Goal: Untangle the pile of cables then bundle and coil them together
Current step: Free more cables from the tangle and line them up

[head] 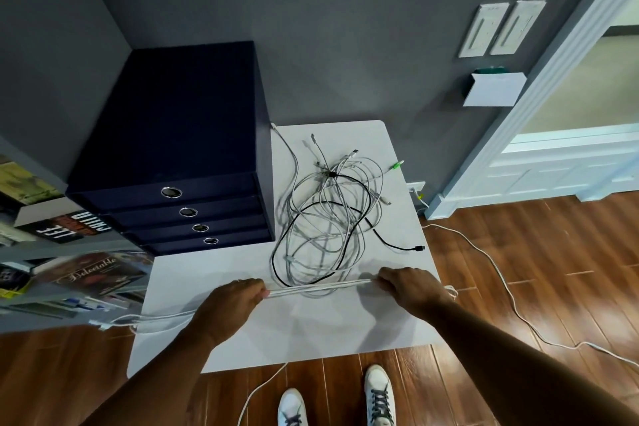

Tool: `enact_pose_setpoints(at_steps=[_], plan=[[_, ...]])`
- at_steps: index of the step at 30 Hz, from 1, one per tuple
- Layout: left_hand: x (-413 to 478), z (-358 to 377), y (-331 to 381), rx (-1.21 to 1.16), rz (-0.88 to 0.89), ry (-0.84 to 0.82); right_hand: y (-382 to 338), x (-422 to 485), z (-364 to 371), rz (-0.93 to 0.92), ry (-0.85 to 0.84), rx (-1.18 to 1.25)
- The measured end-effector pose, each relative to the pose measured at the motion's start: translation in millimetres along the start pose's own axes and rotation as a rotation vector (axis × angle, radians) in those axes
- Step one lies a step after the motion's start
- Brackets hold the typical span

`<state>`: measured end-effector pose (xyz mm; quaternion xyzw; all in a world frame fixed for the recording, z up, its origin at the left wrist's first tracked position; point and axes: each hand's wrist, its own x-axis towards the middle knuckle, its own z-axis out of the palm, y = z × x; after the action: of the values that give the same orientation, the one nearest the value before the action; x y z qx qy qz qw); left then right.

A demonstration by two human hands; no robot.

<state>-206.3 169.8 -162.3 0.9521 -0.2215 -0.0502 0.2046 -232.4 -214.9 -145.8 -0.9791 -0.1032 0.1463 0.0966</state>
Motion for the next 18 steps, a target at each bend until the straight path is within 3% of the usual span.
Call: enact_pose_setpoints(at_steps=[5, 8, 11, 15, 18], plan=[[5, -8, -9, 0.098, 0.143, -0.042, -2, -1, 1, -0.059, 0.102, 0.030], [18, -27, -1, 0.224, 0.209, 0.108, -2, -2, -6, -0.097, 0.124, 0.035], [46, -42, 42, 0.121, 0.323, 0.276, -3, -1, -11, -0.133, 0.172, 0.034], [84, -27, 135, -0.092, 0.485, 0.116, -11, 0, -22, -0.178, 0.208, 0.064], [98, 0, 177, -0.096, 0.398, 0.000, -12, -2, -34, -0.208, 0.285, 0.080]])
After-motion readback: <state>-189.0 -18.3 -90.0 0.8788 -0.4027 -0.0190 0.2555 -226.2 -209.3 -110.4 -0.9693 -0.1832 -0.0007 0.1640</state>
